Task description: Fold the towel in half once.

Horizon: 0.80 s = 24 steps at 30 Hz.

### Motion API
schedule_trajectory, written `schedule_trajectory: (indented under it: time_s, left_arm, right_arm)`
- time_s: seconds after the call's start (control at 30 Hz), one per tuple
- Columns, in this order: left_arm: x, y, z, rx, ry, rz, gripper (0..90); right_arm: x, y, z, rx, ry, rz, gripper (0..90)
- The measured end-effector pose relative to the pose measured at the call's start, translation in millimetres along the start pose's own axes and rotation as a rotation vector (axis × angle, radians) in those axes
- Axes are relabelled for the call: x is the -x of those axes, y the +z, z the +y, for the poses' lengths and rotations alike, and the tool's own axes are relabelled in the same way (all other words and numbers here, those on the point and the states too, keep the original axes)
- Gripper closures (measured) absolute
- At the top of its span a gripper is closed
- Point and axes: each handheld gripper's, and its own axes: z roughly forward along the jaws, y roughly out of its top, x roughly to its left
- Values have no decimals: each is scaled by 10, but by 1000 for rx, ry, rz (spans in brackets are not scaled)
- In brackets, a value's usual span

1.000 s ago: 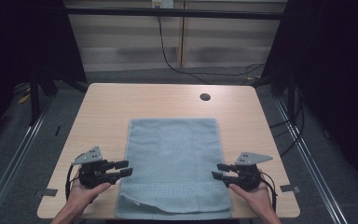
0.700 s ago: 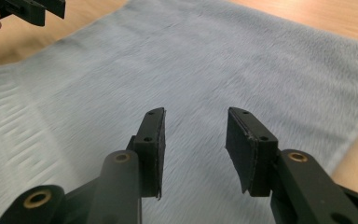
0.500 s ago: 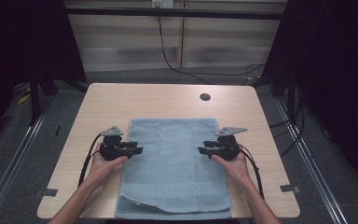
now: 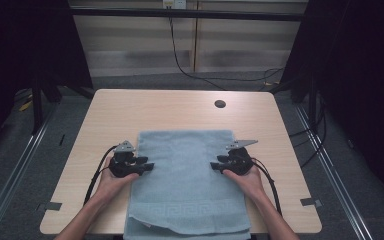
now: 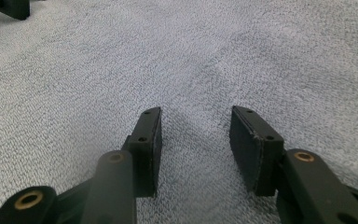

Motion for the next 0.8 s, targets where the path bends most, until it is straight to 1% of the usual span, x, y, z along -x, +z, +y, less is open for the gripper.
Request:
schedule_trajectory:
  time_s: [0.03, 0.1, 0.13, 0.2, 0.27, 0.33, 0.43, 0.57, 0.63, 0.67, 0.73, 0.8]
  left_arm:
    - [21, -11, -11, -3, 7, -3, 562]
    - [46, -34, -40, -1, 1, -16, 562]
    - [66, -42, -57, 6, -14, -25, 562]
    - [110, -78, -85, -6, 3, -24, 562]
    - [147, -104, -124, 2, 3, -30, 561]
    - [191, -142, -156, -7, 2, -41, 561]
    - [261, -182, -207, -6, 6, -50, 561]
    - [331, -230, -252, -17, 7, -63, 557]
    - [371, -253, -281, -15, 4, -68, 554]
    - [390, -268, -291, -22, 8, -72, 554]
    - [428, -299, -320, -28, 9, -81, 554]
    - [477, -328, -348, -33, 10, -88, 549]
  right_arm:
    - [-18, -22, -24, 0, 2, 3, 550]
    - [-50, -58, -67, 1, 2, 11, 550]
    - [-71, -74, -87, 3, -1, 14, 551]
    - [-120, -111, -129, 0, -11, 18, 550]
    - [-162, -139, -164, -1, -22, 24, 550]
    - [-204, -181, -202, -10, -25, 33, 550]
    - [-256, -227, -248, -16, -31, 42, 550]
    - [-316, -273, -309, -8, -37, 47, 550]
    - [-342, -300, -337, -13, -40, 50, 550]
    - [-360, -315, -350, -17, -36, 51, 549]
    - [-406, -348, -383, -21, -42, 55, 549]
    - [-440, -380, -422, -18, -47, 67, 549]
